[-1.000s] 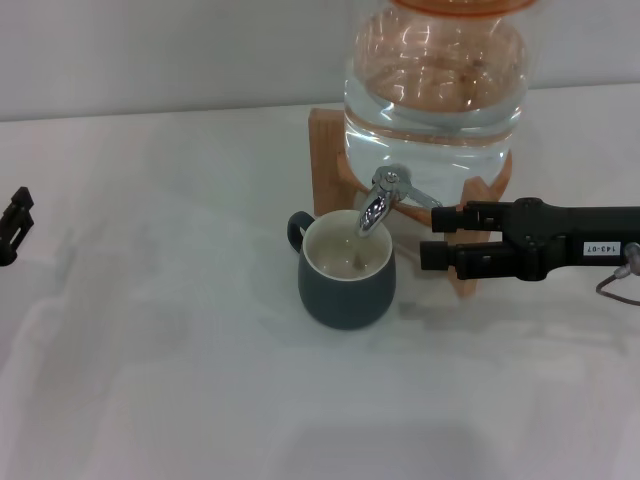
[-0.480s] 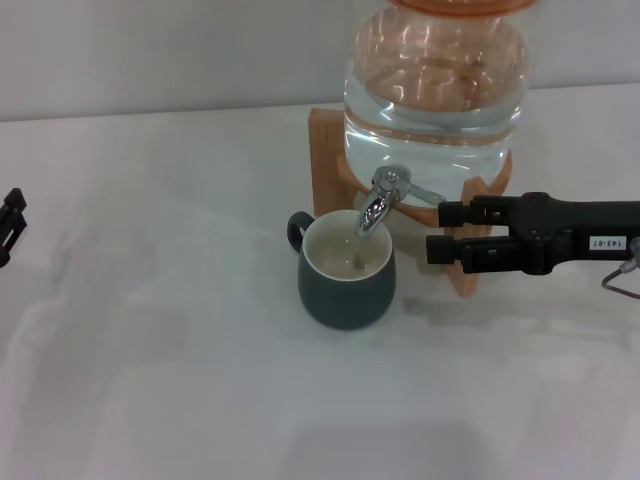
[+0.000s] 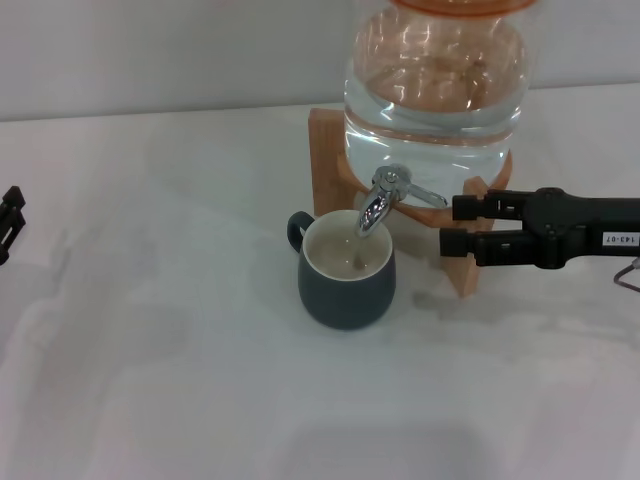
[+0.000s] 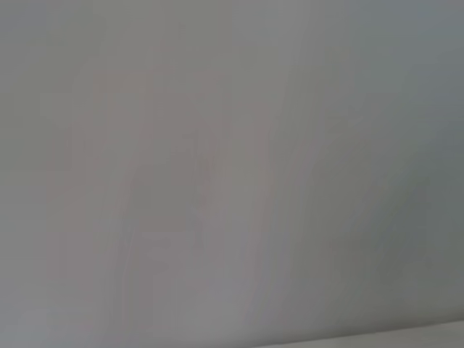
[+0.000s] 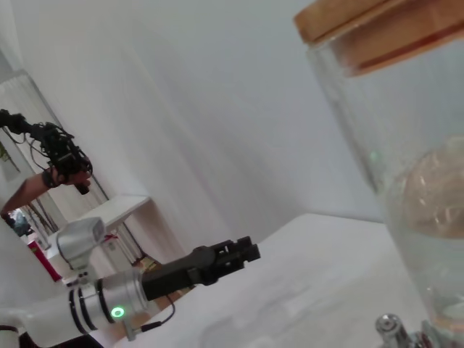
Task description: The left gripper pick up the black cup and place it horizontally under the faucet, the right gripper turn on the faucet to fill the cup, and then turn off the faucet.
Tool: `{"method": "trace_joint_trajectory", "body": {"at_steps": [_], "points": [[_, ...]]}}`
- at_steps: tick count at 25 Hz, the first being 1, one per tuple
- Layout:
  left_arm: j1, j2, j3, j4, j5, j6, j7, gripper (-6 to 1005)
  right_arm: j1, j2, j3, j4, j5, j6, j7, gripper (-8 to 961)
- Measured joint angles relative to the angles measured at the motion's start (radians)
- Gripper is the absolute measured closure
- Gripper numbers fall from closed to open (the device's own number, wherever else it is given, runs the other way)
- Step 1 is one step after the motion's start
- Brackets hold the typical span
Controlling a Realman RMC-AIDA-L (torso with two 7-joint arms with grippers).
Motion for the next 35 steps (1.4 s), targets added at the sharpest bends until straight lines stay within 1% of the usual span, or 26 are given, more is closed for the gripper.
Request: {"method": "trace_joint_trajectory", "body": {"at_steps": [12, 20, 32, 35], "points": [[0.003, -0.002, 0.000, 0.000, 0.000, -0.011, -0.001, 471, 0.008, 0.008, -0.008, -0.004, -0.012, -0.011, 0.004, 112], [0.003, -0.001, 0.000, -0.008, 0.000, -0.006, -0.001, 471, 0.035, 0.011, -0.037, 0.000, -0.004, 0.007, 0.008, 112], [0.003, -0.001, 0.000, -0.009, 0.000, -0.006, -0.001, 471, 0.035, 0.012, -0.031, 0.001, -0.002, 0.054, 0.007, 112], [0.003, -0.001, 0.000, -0.009, 0.000, -0.009, -0.001, 471, 0.029, 0.004, -0.004, 0.001, -0.009, 0.050, 0.004, 112]]}}
